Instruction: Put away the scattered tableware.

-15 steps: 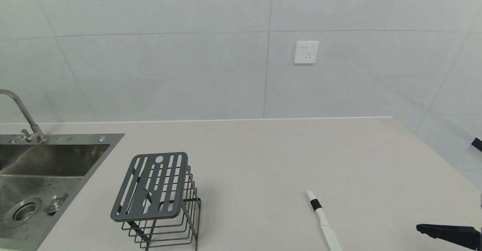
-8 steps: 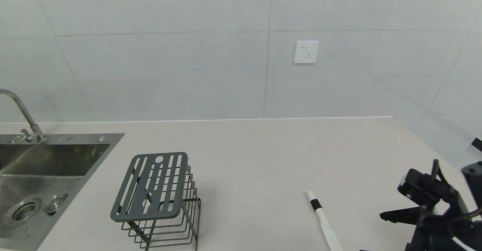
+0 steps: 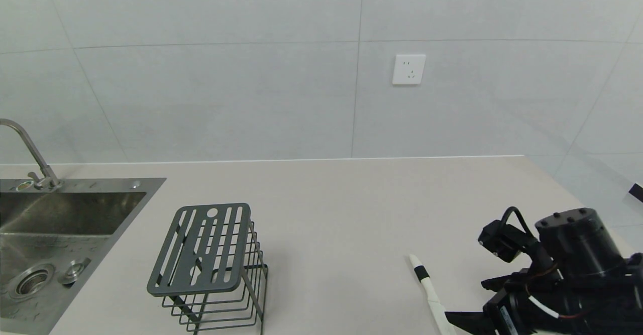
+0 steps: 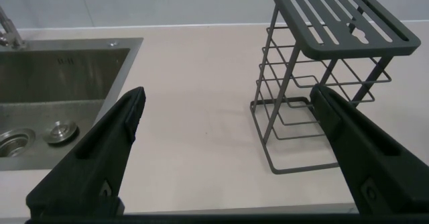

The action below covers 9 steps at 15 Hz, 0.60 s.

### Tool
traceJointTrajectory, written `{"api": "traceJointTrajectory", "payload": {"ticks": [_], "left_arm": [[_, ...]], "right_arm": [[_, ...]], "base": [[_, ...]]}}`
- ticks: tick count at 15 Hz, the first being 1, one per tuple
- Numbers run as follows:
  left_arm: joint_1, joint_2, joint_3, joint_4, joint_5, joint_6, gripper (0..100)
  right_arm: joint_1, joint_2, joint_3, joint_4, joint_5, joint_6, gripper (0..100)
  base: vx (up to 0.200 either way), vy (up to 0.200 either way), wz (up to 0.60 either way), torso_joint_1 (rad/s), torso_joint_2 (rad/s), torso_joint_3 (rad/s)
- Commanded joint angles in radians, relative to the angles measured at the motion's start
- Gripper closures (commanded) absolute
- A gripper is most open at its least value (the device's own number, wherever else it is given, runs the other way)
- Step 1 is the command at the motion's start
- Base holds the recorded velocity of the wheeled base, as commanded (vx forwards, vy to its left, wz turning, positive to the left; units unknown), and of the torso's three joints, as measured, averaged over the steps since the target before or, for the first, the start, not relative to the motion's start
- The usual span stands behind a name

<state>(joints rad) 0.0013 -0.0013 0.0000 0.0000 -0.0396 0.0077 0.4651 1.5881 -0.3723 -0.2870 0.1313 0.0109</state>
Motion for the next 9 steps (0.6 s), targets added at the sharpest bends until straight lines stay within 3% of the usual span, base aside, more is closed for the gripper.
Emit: {"api": "traceJointTrajectory", "payload": {"ticks": [1, 4, 5, 9], "left_arm": [[0.000, 0.001, 0.000, 0.000, 0.000, 0.000, 0], [0.000, 0.001, 0.000, 0.000, 0.000, 0.000, 0], [0.000, 0.001, 0.000, 0.000, 0.000, 0.002, 0], [0.000, 0.001, 0.000, 0.000, 0.000, 0.002, 0]], "right_arm": [[0.029, 0.138, 0.006, -0.083, -0.047, 0.009, 0], [0.093, 0.208, 0.004, -0.144, -0.105, 0.057, 0], [0.115, 0.250, -0.003, -0.159, -0.177, 0.095, 0], [0.096, 0.331, 0.000, -0.253, -0.262, 0.101, 0]], "base": [[0.000, 0.000, 0.00, 0.000, 0.00, 0.000], [0.000, 0.000, 0.00, 0.000, 0.00, 0.000], [0.000, 0.000, 0.00, 0.000, 0.00, 0.000], [0.000, 0.000, 0.00, 0.000, 0.00, 0.000]]}}
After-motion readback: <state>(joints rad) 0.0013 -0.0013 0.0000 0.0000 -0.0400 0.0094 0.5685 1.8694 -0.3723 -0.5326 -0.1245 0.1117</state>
